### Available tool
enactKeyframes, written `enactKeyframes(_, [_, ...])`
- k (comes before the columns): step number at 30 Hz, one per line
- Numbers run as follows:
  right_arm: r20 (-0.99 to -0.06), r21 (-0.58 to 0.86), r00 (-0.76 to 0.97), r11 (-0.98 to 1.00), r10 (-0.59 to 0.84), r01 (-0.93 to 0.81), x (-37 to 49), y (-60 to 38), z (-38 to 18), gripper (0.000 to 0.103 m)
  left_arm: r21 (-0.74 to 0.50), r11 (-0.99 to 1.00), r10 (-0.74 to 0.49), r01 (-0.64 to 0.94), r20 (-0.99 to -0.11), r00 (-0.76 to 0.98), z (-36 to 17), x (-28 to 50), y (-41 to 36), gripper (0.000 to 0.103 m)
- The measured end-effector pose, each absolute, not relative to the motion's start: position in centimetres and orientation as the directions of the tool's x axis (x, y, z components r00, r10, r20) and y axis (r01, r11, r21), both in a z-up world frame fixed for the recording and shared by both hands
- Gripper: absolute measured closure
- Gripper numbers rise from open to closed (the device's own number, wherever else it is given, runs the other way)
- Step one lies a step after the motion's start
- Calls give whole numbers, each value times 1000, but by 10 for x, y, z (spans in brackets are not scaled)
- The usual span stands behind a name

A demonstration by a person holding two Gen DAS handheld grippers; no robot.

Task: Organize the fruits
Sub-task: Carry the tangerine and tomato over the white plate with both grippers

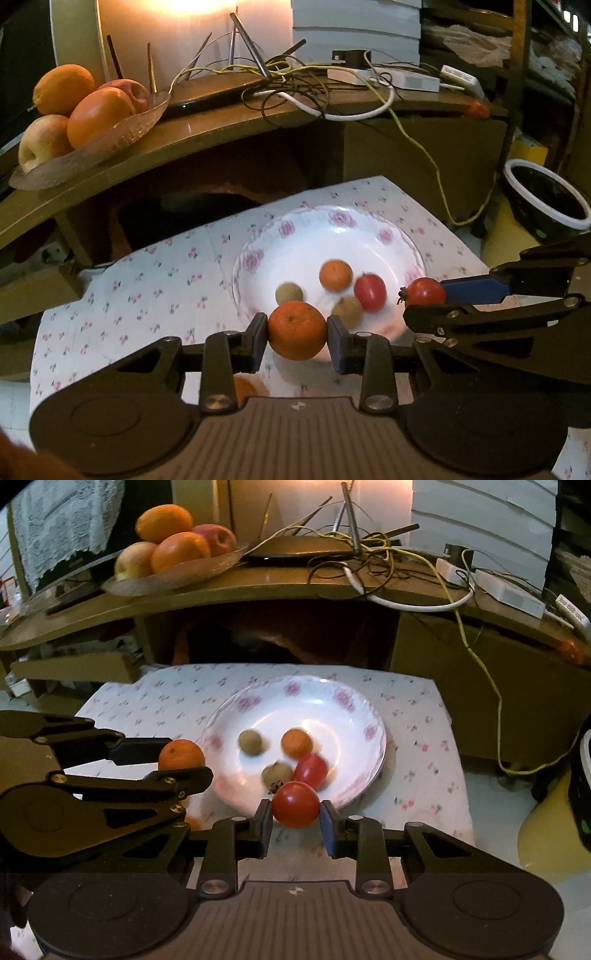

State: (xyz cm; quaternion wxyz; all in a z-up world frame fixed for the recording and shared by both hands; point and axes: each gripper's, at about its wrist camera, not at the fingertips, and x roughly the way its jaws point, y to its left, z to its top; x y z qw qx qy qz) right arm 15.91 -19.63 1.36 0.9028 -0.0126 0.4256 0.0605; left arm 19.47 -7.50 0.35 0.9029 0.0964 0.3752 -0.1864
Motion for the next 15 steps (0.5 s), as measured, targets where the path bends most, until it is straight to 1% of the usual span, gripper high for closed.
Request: enactKeyframes(15, [-779, -6, 625, 996, 49, -86, 213, -210, -7, 73, 6, 919, -266, 394, -727, 633, -14, 240, -87, 64])
